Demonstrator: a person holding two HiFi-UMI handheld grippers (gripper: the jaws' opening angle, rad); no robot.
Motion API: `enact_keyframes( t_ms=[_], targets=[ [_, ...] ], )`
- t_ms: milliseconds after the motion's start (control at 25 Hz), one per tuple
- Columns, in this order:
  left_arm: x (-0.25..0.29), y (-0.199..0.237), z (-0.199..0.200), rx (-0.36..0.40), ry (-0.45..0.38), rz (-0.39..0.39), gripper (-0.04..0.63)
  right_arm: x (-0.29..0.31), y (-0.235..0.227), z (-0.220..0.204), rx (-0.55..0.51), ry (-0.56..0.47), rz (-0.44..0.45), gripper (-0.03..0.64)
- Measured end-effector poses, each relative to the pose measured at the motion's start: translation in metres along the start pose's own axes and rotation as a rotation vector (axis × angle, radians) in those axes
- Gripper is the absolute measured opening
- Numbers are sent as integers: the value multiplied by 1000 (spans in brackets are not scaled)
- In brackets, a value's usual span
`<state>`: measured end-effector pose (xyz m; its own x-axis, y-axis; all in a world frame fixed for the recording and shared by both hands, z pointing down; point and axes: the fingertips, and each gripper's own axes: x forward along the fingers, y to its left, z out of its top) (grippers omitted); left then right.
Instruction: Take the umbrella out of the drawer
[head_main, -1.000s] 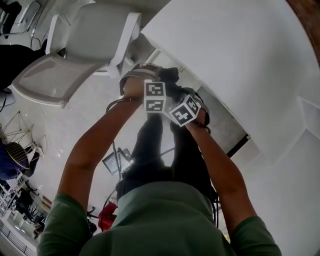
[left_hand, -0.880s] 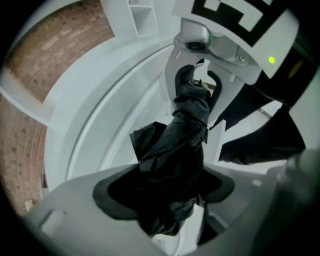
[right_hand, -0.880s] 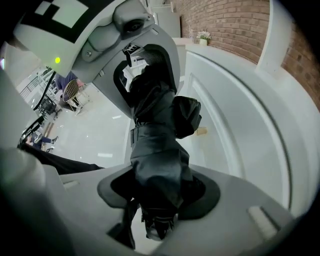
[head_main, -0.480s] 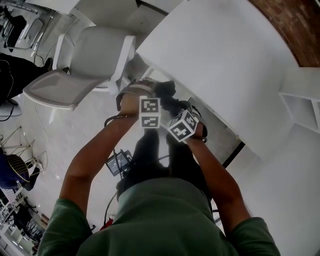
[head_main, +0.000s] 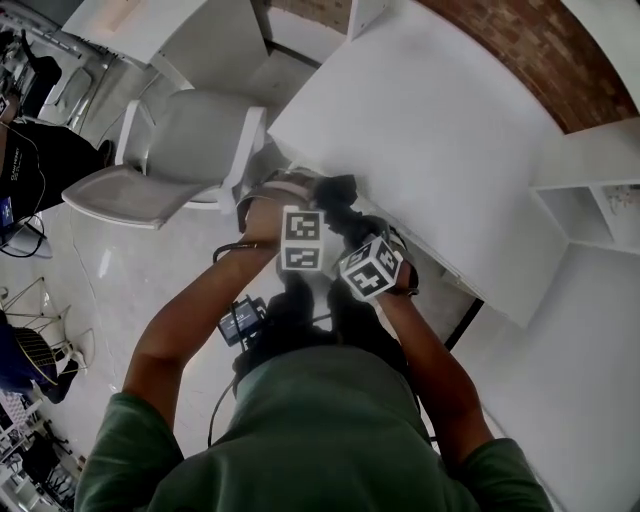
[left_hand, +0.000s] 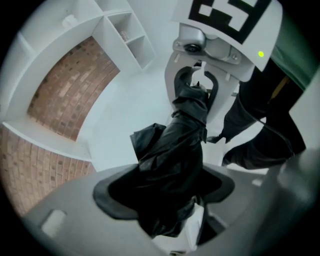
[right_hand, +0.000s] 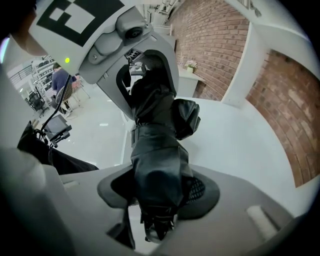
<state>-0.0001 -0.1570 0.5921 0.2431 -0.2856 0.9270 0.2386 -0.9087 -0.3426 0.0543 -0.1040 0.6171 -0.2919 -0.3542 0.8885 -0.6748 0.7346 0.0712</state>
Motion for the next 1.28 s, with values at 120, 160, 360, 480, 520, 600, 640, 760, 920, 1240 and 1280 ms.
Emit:
enact_keyframes(
  t_ms=[120,160,360,480,520,600,640,760,920,1240,1280],
  targets=[
    [-19,10,16,23,-19,36,342,-23,-9,1,1,-18,-35,213],
    [-24,14,22,31,-25,47,342,-30,-12,2,0,-25,-45,213],
    [-47,29,47,67,-56,92,341,-64,-27,2,0,-41,-103,213],
    [-61,37,64,89,-78,123,342,-84,-36,-1,1,-52,-142,213],
    [-66,40,70,95,-85,134,342,-91,-39,-1,-1,-56,-156,213],
    [-74,45,81,102,-101,155,342,-104,-47,-3,-9,-64,-182,213],
    [-77,48,87,103,-110,166,342,-110,-51,-5,-13,-67,-195,215],
    [-81,58,106,108,-137,200,342,-125,-67,-13,-23,-65,-233,213],
    [-80,71,135,118,-165,235,342,-138,-91,-30,-29,-61,-274,213],
    [-59,89,179,106,-215,266,342,-148,-133,-61,-68,-39,-332,215],
    [-55,91,183,102,-223,270,342,-147,-139,-64,-76,-34,-337,215]
  ],
)
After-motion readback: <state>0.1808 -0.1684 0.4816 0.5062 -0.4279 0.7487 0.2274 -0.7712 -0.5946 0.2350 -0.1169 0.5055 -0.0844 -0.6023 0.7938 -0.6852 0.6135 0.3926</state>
